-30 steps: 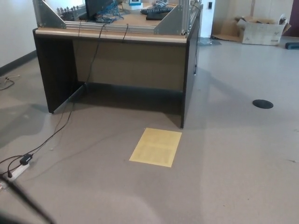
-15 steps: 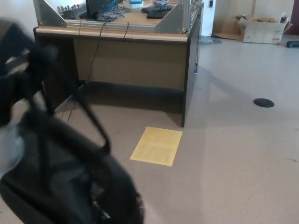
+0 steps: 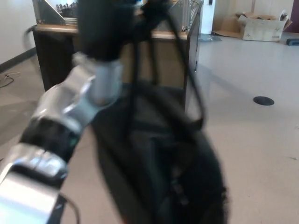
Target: A person hands over a black lunchbag to the robot and the robot uses its left hand to grab the strips of the lunchbag, the gives it back to the person.
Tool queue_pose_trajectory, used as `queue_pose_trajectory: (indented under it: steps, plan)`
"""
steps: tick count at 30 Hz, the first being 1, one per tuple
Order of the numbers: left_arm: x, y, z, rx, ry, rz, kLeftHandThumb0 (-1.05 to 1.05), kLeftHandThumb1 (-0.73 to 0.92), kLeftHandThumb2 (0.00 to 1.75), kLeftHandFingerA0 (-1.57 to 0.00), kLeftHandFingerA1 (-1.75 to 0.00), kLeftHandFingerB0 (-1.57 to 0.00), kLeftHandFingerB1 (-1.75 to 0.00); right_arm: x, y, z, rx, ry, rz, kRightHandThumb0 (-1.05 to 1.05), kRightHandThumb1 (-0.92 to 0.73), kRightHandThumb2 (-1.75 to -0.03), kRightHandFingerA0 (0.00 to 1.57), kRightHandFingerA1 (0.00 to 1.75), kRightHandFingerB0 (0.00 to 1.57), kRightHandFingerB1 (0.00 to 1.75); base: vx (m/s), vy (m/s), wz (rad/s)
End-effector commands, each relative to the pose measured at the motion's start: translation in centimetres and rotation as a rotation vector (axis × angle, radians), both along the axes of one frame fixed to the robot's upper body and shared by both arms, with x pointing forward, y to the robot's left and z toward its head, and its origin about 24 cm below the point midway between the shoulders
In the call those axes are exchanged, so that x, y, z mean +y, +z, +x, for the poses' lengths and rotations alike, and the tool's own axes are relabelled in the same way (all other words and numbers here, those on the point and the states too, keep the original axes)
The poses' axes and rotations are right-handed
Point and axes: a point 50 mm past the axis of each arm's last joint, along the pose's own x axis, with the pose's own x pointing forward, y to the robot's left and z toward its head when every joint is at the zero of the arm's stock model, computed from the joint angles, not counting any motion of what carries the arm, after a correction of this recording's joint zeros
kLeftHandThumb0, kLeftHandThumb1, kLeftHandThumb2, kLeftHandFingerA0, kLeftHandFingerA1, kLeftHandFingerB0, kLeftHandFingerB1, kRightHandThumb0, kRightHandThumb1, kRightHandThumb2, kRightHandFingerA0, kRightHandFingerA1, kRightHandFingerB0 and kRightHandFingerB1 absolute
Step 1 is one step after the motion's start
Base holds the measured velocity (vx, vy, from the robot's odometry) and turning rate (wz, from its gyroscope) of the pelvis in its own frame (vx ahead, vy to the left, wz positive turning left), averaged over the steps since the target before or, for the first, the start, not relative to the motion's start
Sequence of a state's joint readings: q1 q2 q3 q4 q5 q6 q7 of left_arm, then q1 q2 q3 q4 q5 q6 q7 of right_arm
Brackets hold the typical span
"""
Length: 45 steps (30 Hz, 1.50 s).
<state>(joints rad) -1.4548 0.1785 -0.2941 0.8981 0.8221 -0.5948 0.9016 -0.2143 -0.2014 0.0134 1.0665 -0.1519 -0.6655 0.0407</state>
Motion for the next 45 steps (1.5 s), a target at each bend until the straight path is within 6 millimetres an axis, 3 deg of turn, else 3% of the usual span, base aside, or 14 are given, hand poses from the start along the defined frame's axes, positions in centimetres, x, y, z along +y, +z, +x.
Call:
queue_pose_trajectory:
  steps: [1, 19, 23, 24, 25, 26, 27, 28, 29, 36, 37, 38, 39, 45]
  plan:
    - [-3.6, 2.5, -0.6, -0.016, 0.058, 0.093, -0.26, 0.56, 0.55, -0.83, -1.75, -0.62, -1.69, -1.0, 0.8, 0.7, -0.010, -0.010, -0.032, -0.69, -0.75, -0.64, 0.55, 0.43, 0.58, 0.43, 0.00, 0.000, 0.00]
    - [-3.8, 0.5, -0.6, -0.008, 0.043, 0.137, -0.24, 0.56, 0.55, -0.82, -1.75, -0.61, -1.71, -0.7, 0.6, 0.7, 0.002, 0.006, -0.031, -0.72, -0.72, -0.64, 0.59, 0.44, 0.59, 0.44, 0.00, 0.000, 0.00]
    - [-3.7, 0.2, -0.5, -0.005, 0.054, 0.150, -0.25, 0.55, 0.56, -0.80, -1.75, -0.64, -1.60, -0.7, 0.6, 0.6, 0.001, 0.009, -0.024, -0.68, -0.74, -0.63, 0.59, 0.43, 0.63, 0.45, 0.00, 0.000, 0.00]
    - [-3.7, -0.1, -0.4, 0.025, 0.046, 0.155, -0.44, 0.42, 0.78, -0.85, -1.26, -0.74, -0.95, -0.7, 0.5, 0.5, 0.005, 0.008, -0.028, -0.67, -0.74, -0.62, 0.59, 0.44, 0.64, 0.46, 0.00, 0.000, 0.00]
    - [-3.7, -0.2, -0.3, 0.067, 0.033, 0.161, -0.44, 0.42, 0.78, -0.85, -1.26, -0.74, -0.95, -0.7, 0.5, 0.5, 0.003, 0.007, -0.025, -0.67, -0.74, -0.62, 0.59, 0.44, 0.64, 0.46, 0.00, 0.000, 0.00]
    - [-3.7, -0.3, -0.1, 0.131, 0.034, 0.198, -0.56, 0.57, 0.57, -0.44, -0.85, -0.48, -0.51, -0.7, 0.5, 0.5, 0.002, 0.006, -0.018, -0.67, -0.73, -0.62, 0.59, 0.44, 0.65, 0.46, 0.00, 0.000, 0.00]
    - [-3.7, -0.4, 0.1, 0.214, 0.033, 0.249, -0.84, 0.52, 0.87, -0.01, -0.02, -0.08, -0.12, -0.7, 0.5, 0.5, -0.001, 0.008, -0.019, -0.67, -0.74, -0.62, 0.59, 0.44, 0.65, 0.46, 0.00, 0.000, 0.00]
    - [-3.6, -0.5, 0.2, 0.296, 0.030, 0.303, -0.84, 0.52, 0.87, -0.01, -0.02, -0.08, -0.12, -0.6, 0.6, 0.6, -0.004, 0.012, -0.025, -0.67, -0.74, -0.62, 0.59, 0.44, 0.65, 0.46, 0.00, 0.000, 0.00]
    - [-3.6, -0.8, 0.0, 0.345, 0.011, 0.347, -0.95, 0.61, 0.60, 0.00, 0.00, 0.00, 0.00, -0.6, 0.7, 0.6, -0.007, 0.019, -0.032, -0.67, -0.74, -0.63, 0.58, 0.44, 0.64, 0.46, 0.00, 0.000, 0.00]
    - [-3.2, -1.0, -1.6, 0.354, 0.010, 0.429, -1.00, 0.67, 0.60, 0.00, 0.00, 0.00, 0.00, -0.7, 0.7, 0.5, -0.006, 0.019, -0.032, -0.64, -0.74, -0.62, 0.59, 0.44, 0.65, 0.46, 0.00, 0.000, 0.00]
    - [-3.0, -1.2, -2.2, 0.355, 0.007, 0.438, -0.97, 0.50, 0.87, 0.00, 0.00, 0.00, 0.00, -0.7, 0.6, 0.5, -0.004, 0.017, -0.032, -0.64, -0.73, -0.62, 0.60, 0.44, 0.65, 0.46, 0.00, 0.000, 0.00]
    - [-2.9, -1.2, -2.4, 0.360, 0.002, 0.442, -0.97, 0.50, 0.87, 0.00, 0.00, 0.00, 0.00, -0.7, 0.5, 0.4, -0.003, 0.016, -0.030, -0.64, -0.73, -0.62, 0.60, 0.44, 0.65, 0.46, 0.00, 0.000, 0.00]
    - [-2.7, -1.3, -2.8, 0.357, -0.012, 0.435, -1.01, 0.66, 0.60, 0.00, 0.00, 0.00, 0.00, -0.6, 0.5, 0.4, -0.005, 0.014, -0.030, -0.63, -0.73, -0.62, 0.61, 0.44, 0.66, 0.47, 0.00, 0.000, 0.00]
    - [-0.5, -1.9, -4.8, 0.355, -0.050, 0.419, -0.99, 0.63, 0.60, 0.00, 0.00, 0.00, 0.00, -0.5, 0.6, 0.6, -0.010, 0.009, -0.018, -0.60, -0.73, -0.62, 0.60, 0.45, 0.67, 0.48, 0.00, 0.000, 0.00]
